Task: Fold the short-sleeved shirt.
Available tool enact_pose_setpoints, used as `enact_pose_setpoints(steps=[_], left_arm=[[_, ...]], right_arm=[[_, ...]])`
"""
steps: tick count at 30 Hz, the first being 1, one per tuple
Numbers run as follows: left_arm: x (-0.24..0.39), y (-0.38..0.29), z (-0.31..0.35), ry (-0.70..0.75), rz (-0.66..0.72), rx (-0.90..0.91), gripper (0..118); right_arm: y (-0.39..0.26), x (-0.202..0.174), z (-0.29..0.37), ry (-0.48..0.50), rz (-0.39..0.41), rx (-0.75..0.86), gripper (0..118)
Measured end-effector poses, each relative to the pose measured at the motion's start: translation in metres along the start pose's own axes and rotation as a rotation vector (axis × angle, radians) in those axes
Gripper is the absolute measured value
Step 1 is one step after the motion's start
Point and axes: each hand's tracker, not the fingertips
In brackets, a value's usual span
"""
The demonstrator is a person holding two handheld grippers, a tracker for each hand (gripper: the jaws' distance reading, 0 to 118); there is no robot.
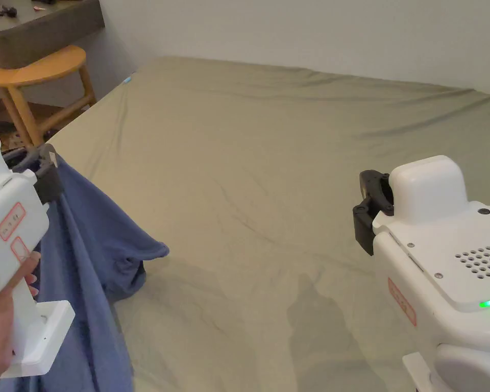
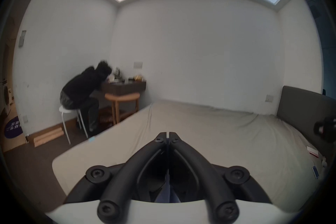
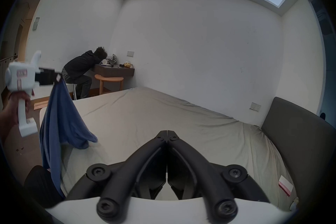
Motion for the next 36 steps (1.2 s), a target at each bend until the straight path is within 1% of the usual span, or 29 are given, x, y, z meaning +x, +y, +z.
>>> enact_pose_setpoints(steps=[5,11,15,20,24,27,31,33,35,36], left_arm=[[0.042,0.072,0.023,-0.063,-0.137,0.153,0],[0.103,0.131,0.025,-0.212,-0.272,0.277,0],[0.156,0.144,0.021,-0.335,-0.332,0.304,0],[0.228,0.122,0.002,-0.489,-0.411,0.259,0],[0.295,0.071,-0.018,-0.615,-0.447,0.132,0],[0.349,0.006,-0.036,-0.717,-0.498,-0.013,0],[0.408,-0.11,-0.056,-0.822,-0.464,-0.316,0],[0.423,-0.171,-0.061,-0.799,-0.457,-0.479,0],[0.429,-0.229,-0.06,-0.774,-0.475,-0.652,0],[0.428,-0.252,-0.056,-0.755,-0.491,-0.706,0]], right_arm=[[0.004,0.02,0.016,-0.033,-0.034,0.025,1],[0.001,0.049,0.037,-0.12,-0.063,0.045,1],[-0.004,0.072,0.05,-0.184,-0.085,0.046,1],[-0.015,0.104,0.067,-0.265,-0.112,0.031,1],[-0.03,0.129,0.076,-0.337,-0.111,0.006,1],[-0.043,0.147,0.077,-0.371,-0.12,-0.024,1],[-0.064,0.167,0.074,-0.397,-0.146,-0.071,1],[-0.074,0.174,0.07,-0.404,-0.163,-0.098,1],[-0.083,0.18,0.065,-0.39,-0.188,-0.129,1],[-0.087,0.182,0.062,-0.384,-0.192,-0.139,1]])
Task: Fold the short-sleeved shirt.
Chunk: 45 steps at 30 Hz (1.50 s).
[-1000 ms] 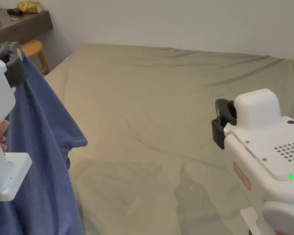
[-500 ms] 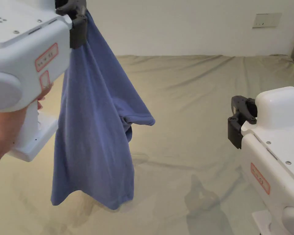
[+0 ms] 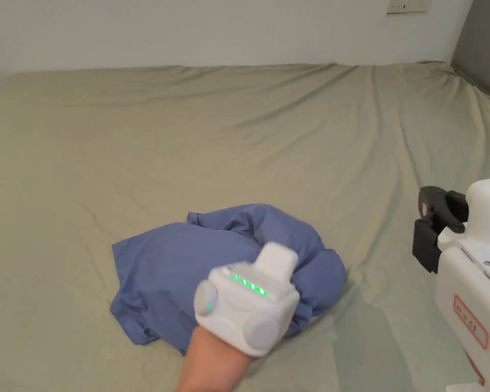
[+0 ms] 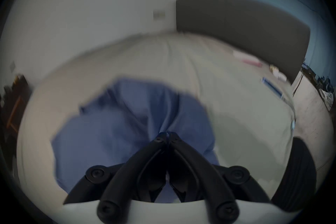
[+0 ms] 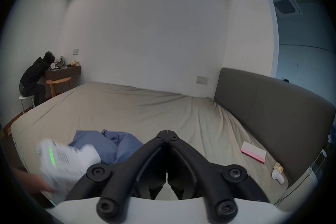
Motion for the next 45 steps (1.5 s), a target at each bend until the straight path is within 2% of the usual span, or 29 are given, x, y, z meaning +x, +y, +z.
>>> enact_pose_setpoints(steps=[3,5,6,7,9,10,11,17,18,19,20,21,22,23,24,25,32,39,43,45], left_arm=[[0.008,-0.045,-0.027,0.001,-0.01,-0.103,0],[0.007,-0.054,-0.012,-0.019,-0.022,0.004,0],[0.005,-0.05,-0.004,-0.008,-0.017,0.001,6],[0.0,-0.047,0.002,-0.014,-0.005,-0.005,29],[-0.01,-0.041,0.028,-0.028,0.057,0.042,94],[-0.018,-0.038,0.044,-0.035,0.08,0.079,116],[-0.027,-0.035,0.064,-0.033,0.099,0.137,118],[-0.077,-0.006,0.204,0.169,0.224,0.491,116],[-0.082,-0.003,0.226,0.228,0.239,0.546,113],[-0.085,-0.001,0.244,0.279,0.247,0.581,101],[-0.089,0.001,0.264,0.33,0.242,0.628,101],[-0.09,0.0,0.28,0.368,0.231,0.676,96],[-0.09,-0.001,0.292,0.416,0.221,0.705,82],[-0.089,-0.002,0.303,0.475,0.212,0.722,53],[-0.086,-0.002,0.311,0.524,0.203,0.738,18],[-0.085,-0.006,0.317,0.561,0.186,0.767,0],[-0.077,-0.013,0.323,0.587,0.139,0.734,0],[-0.084,-0.005,0.317,0.577,0.122,0.708,0],[-0.1,-0.007,0.29,0.554,0.155,0.641,0],[-0.121,-0.017,0.256,0.482,0.206,0.56,0]], right_arm=[[-0.009,-0.003,-0.01,0.006,0.024,-0.036,1],[-0.014,-0.008,-0.014,0.019,0.041,-0.053,1],[-0.016,-0.011,-0.015,0.025,0.049,-0.061,1],[-0.017,-0.014,-0.017,0.029,0.055,-0.066,1],[-0.016,-0.021,-0.019,0.039,0.064,-0.075,1],[-0.016,-0.024,-0.019,0.044,0.068,-0.075,1],[-0.013,-0.028,-0.018,0.049,0.071,-0.072,1],[0.011,-0.053,-0.006,0.076,0.082,-0.004,1],[0.016,-0.057,-0.003,0.08,0.081,0.017,1],[0.021,-0.061,0.0,0.085,0.079,0.035,1],[0.026,-0.067,0.003,0.09,0.079,0.053,1],[0.031,-0.072,0.007,0.094,0.081,0.074,1],[0.034,-0.077,0.01,0.096,0.083,0.091,1],[0.038,-0.082,0.014,0.097,0.086,0.11,1],[0.041,-0.088,0.018,0.099,0.087,0.133,1],[0.043,-0.092,0.022,0.104,0.089,0.151,1],[0.053,-0.123,0.039,0.114,0.137,0.242,1],[0.051,-0.132,0.029,0.143,0.151,0.223,1],[0.037,-0.129,0.013,0.164,0.138,0.166,1],[0.026,-0.127,0.002,0.171,0.13,0.125,1]])
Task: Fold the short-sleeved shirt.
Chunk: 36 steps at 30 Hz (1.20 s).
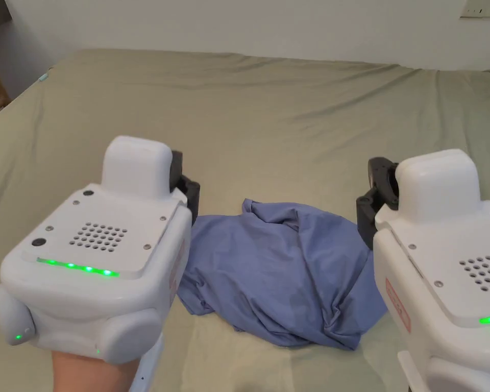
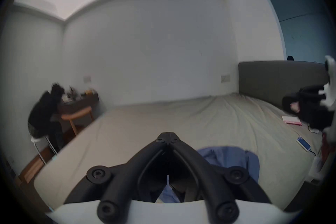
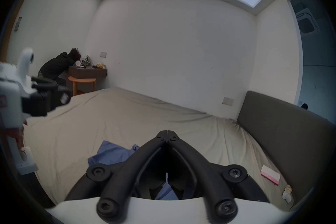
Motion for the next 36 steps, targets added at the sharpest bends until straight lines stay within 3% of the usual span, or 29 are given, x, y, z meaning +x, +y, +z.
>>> enact_pose_setpoints(steps=[5,7,8,11,12,14,15,16,20,22,23,24,26,28,29,30,33,34,36], left_arm=[[-0.021,-0.082,-0.097,0.043,-0.058,-0.334,0],[-0.033,-0.104,-0.137,0.021,-0.006,-0.445,0],[-0.039,-0.111,-0.159,0.023,0.036,-0.467,0],[-0.045,-0.123,-0.219,0.097,-0.008,-0.493,4],[-0.047,-0.126,-0.241,0.081,-0.026,-0.505,21],[-0.052,-0.134,-0.279,0.074,0.008,-0.598,90],[-0.052,-0.138,-0.288,0.061,0.067,-0.623,113],[-0.053,-0.142,-0.297,0.059,0.104,-0.635,116],[-0.05,-0.159,-0.328,0.09,0.102,-0.677,111],[-0.046,-0.17,-0.333,0.056,0.094,-0.732,94],[-0.043,-0.163,-0.321,0.088,0.117,-0.648,90],[-0.04,-0.16,-0.319,0.067,0.106,-0.674,75],[-0.032,-0.153,-0.308,-0.007,0.072,-0.636,1],[-0.028,-0.149,-0.297,0.045,-0.025,-0.594,0],[-0.033,-0.146,-0.291,0.016,0.018,-0.604,0],[-0.039,-0.142,-0.282,-0.008,0.079,-0.594,0],[-0.055,-0.129,-0.249,0.008,0.111,-0.543,0],[-0.058,-0.126,-0.239,0.007,0.112,-0.532,0],[-0.067,-0.119,-0.215,0.002,0.108,-0.515,0]], right_arm=[[-0.038,0.012,-0.028,-0.003,0.002,-0.103,1],[-0.051,0.019,-0.04,-0.012,0.001,-0.149,1],[-0.058,0.025,-0.047,-0.015,-0.001,-0.167,1],[-0.071,0.039,-0.063,-0.035,-0.005,-0.203,1],[-0.075,0.044,-0.067,-0.041,-0.006,-0.213,1],[-0.08,0.052,-0.074,-0.054,-0.006,-0.234,1],[-0.083,0.056,-0.078,-0.061,-0.005,-0.244,1],[-0.085,0.059,-0.08,-0.066,-0.003,-0.253,1],[-0.089,0.07,-0.09,-0.07,0.002,-0.287,1],[-0.09,0.073,-0.097,-0.05,0.005,-0.31,1],[-0.089,0.073,-0.102,-0.036,0.013,-0.321,1],[-0.089,0.074,-0.106,-0.029,0.019,-0.323,1],[-0.084,0.074,-0.121,-0.006,0.024,-0.33,1],[-0.077,0.076,-0.142,0.045,0.029,-0.364,1],[-0.073,0.078,-0.156,0.072,0.035,-0.387,2],[-0.07,0.08,-0.169,0.085,0.039,-0.394,10],[-0.064,0.088,-0.217,0.167,0.051,-0.466,90],[-0.065,0.089,-0.235,0.182,0.061,-0.509,96],[-0.07,0.087,-0.276,0.256,0.059,-0.602,96]])
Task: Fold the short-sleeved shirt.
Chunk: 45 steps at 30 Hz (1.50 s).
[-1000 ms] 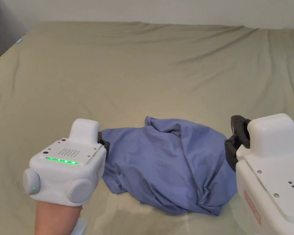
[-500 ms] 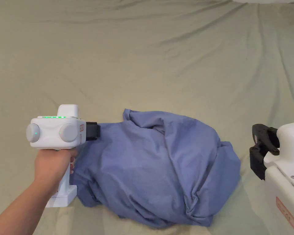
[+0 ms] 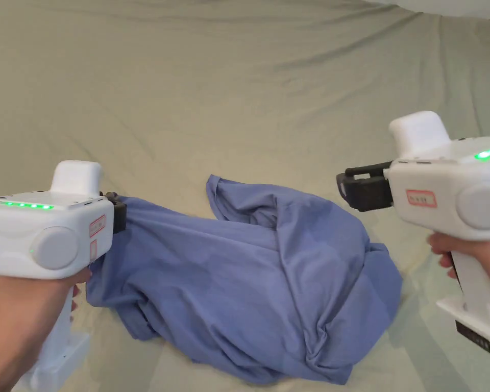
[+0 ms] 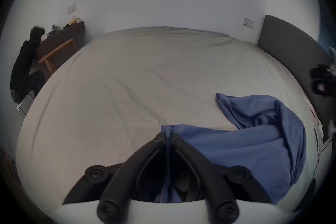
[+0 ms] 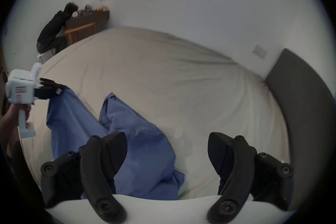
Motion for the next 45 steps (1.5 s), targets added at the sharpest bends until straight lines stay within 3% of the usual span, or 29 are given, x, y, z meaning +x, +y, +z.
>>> enact_pose_setpoints(steps=[4,6,8,10,13,14,15,17,18,23,29,39,45], left_arm=[[-0.004,-0.015,0.029,0.009,-0.044,0.019,0],[-0.006,-0.025,0.038,0.015,-0.05,0.019,0],[-0.009,-0.033,0.043,0.019,-0.05,0.014,0],[-0.011,-0.041,0.046,0.019,-0.048,0.012,0],[-0.016,-0.047,0.045,0.02,-0.046,-0.003,0],[-0.016,-0.048,0.044,0.022,-0.047,-0.007,0],[-0.017,-0.048,0.044,0.022,-0.048,-0.01,0],[-0.017,-0.048,0.045,0.022,-0.052,-0.009,0],[-0.016,-0.048,0.048,0.025,-0.057,-0.006,0],[-0.022,-0.025,0.079,0.068,-0.062,0.08,0],[-0.029,0.026,0.147,0.14,-0.057,0.283,0],[-0.044,0.1,0.273,0.247,-0.056,0.585,0],[-0.043,0.14,0.336,0.24,-0.069,0.73,0]], right_arm=[[0.014,0.001,-0.078,0.07,0.051,-0.203,97],[0.009,-0.002,-0.114,0.106,0.018,-0.314,98],[0.002,-0.008,-0.138,0.095,0.003,-0.377,98],[-0.007,-0.018,-0.151,0.085,0.044,-0.409,97],[-0.017,-0.037,-0.15,0.098,0.076,-0.377,67],[-0.013,-0.04,-0.143,0.086,0.11,-0.364,46],[-0.01,-0.042,-0.137,0.14,0.109,-0.33,3],[-0.013,-0.052,-0.128,-0.011,0.223,-0.281,4],[-0.013,-0.053,-0.121,-0.006,0.233,-0.257,4],[0.008,-0.019,-0.052,0.02,0.01,-0.068,4],[0.032,0.024,0.087,-0.047,-0.047,0.156,4],[0.027,0.082,0.288,-0.257,-0.188,0.524,4],[0.029,0.084,0.362,-0.207,-0.242,0.694,4]])
